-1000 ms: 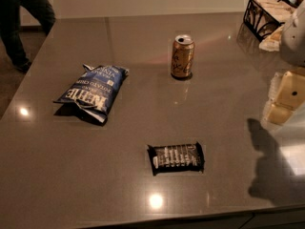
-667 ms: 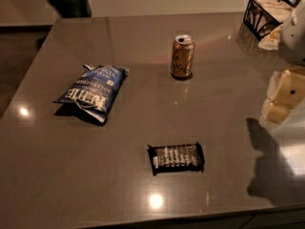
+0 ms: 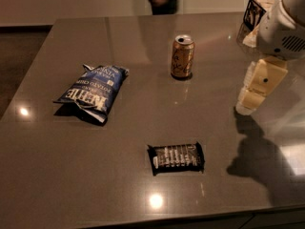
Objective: Move orange can near rxbar chocolate
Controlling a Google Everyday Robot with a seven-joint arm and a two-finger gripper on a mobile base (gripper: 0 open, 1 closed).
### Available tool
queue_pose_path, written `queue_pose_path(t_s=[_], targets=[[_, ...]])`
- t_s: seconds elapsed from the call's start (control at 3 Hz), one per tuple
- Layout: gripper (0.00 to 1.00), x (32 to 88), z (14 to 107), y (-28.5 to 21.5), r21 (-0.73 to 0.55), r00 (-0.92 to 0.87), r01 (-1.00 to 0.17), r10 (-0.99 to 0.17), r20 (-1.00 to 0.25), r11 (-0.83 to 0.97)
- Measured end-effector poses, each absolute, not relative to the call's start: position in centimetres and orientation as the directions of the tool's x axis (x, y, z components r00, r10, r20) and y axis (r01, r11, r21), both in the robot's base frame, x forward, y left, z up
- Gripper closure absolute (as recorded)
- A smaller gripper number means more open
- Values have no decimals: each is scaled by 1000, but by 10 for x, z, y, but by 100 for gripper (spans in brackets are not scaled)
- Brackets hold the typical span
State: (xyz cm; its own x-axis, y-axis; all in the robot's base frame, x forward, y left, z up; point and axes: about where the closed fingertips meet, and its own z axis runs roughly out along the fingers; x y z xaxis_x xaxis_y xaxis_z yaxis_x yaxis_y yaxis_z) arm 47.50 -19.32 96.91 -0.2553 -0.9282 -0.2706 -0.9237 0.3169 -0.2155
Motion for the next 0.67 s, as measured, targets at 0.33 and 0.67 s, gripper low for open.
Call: queue_pose_path(t_s=[0.33, 0.67], targets=[[0, 520, 956, -174, -229, -299, -899, -905, -304, 374], [0, 577, 947, -162, -253, -392, -829, -842, -371, 498]])
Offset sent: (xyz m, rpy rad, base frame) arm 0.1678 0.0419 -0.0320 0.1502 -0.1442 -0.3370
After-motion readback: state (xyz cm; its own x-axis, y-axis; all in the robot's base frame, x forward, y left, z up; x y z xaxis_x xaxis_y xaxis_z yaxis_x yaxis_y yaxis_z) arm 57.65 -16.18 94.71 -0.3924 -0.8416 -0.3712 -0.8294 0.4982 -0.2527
